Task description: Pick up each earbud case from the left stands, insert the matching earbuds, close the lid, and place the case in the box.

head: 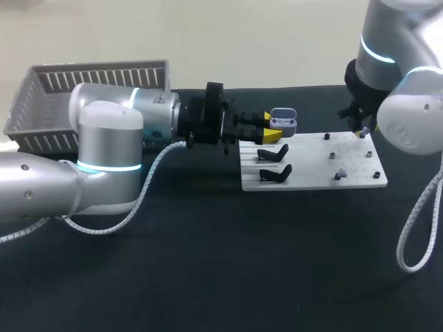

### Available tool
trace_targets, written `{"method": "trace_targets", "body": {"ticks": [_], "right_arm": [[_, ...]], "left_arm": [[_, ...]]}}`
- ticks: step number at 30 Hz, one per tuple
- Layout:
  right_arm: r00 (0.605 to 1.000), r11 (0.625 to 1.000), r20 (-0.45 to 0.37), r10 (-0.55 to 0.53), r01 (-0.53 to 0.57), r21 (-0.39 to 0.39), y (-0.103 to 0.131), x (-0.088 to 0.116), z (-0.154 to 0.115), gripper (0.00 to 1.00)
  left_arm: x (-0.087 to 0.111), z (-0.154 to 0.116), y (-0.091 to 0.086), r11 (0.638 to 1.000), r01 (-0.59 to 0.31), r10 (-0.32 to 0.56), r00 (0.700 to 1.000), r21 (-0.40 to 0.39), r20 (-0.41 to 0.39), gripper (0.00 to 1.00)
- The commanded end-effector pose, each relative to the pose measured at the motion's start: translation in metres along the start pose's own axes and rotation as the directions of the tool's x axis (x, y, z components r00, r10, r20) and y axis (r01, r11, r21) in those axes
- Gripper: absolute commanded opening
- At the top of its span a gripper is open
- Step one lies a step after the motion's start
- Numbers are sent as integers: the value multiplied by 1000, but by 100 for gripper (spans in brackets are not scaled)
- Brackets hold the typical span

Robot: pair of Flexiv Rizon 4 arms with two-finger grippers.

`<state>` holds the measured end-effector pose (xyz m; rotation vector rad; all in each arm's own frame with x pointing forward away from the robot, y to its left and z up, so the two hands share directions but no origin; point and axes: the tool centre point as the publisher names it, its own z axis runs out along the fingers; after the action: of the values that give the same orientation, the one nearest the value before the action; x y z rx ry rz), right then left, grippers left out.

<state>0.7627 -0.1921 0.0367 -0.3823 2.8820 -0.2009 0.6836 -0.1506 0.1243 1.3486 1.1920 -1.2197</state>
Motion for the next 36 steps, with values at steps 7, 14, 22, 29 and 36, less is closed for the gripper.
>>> {"method": "trace_targets", "body": {"ticks": [7,14,22,29,36], "right_arm": [[1000,1000,-1,9,-9,11,-1,1,6,31],[1000,1000,-9,11,-11,15,-1,1,7,29],[1000,1000,-17,17,-17,12,-1,3,11,32],[1000,1000,-18,25,-25,14,-1,3,14,33],[1000,999,2,30,-30,33,-1,1,15,30]], "left_arm": [[1,0,0,1000,-2,2,1000,-1,3,0],[1,0,0,1000,-2,2,1000,-1,3,0],[1,0,0,1000,-2,2,1000,-1,3,0],[1,0,0,1000,-2,2,1000,-1,3,0],[1,0,0,1000,-2,2,1000,-1,3,0]]}}
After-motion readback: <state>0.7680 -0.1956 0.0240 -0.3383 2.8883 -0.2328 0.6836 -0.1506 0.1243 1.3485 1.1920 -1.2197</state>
